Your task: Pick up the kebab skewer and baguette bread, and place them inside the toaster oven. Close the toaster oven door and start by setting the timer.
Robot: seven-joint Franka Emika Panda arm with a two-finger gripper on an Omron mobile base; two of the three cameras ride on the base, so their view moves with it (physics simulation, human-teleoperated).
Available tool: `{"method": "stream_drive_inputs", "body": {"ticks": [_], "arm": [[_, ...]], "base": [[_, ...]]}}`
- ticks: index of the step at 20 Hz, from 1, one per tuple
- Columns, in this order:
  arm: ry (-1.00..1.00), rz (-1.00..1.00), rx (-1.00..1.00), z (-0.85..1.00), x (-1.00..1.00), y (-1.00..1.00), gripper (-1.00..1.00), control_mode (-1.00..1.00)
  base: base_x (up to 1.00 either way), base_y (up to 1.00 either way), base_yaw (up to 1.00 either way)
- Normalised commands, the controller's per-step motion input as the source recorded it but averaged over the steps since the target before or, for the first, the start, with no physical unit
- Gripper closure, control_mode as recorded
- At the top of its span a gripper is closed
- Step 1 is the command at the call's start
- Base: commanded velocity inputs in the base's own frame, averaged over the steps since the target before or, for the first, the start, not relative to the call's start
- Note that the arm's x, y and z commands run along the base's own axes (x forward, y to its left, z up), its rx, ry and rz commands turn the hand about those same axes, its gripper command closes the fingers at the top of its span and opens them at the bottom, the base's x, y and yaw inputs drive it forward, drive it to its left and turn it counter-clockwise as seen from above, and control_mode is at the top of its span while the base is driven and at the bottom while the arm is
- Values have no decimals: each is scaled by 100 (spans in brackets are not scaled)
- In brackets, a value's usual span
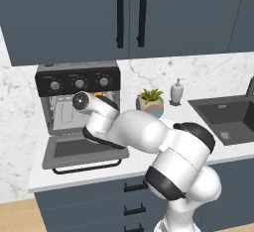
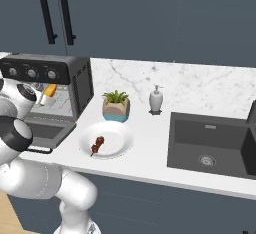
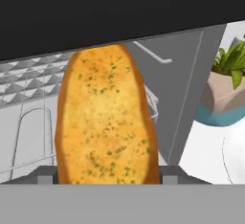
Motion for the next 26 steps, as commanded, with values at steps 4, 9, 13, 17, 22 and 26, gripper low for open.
{"method": "stream_drive_inputs", "body": {"ticks": [4,9,13,17,22,26], "arm": [[0,0,0,-24,34,3,100,-100],[0,0,0,-9,22,16,100,-100],[-10,0,-2,2,1,17,100,-100],[0,0,0,14,18,5,100,-100],[0,0,0,14,27,0,100,-100],[-11,0,-3,-5,2,0,100,-100]], "base": [[0,0,0],[0,0,0],[0,0,0],[0,0,0],[0,0,0],[0,0,0]]}}
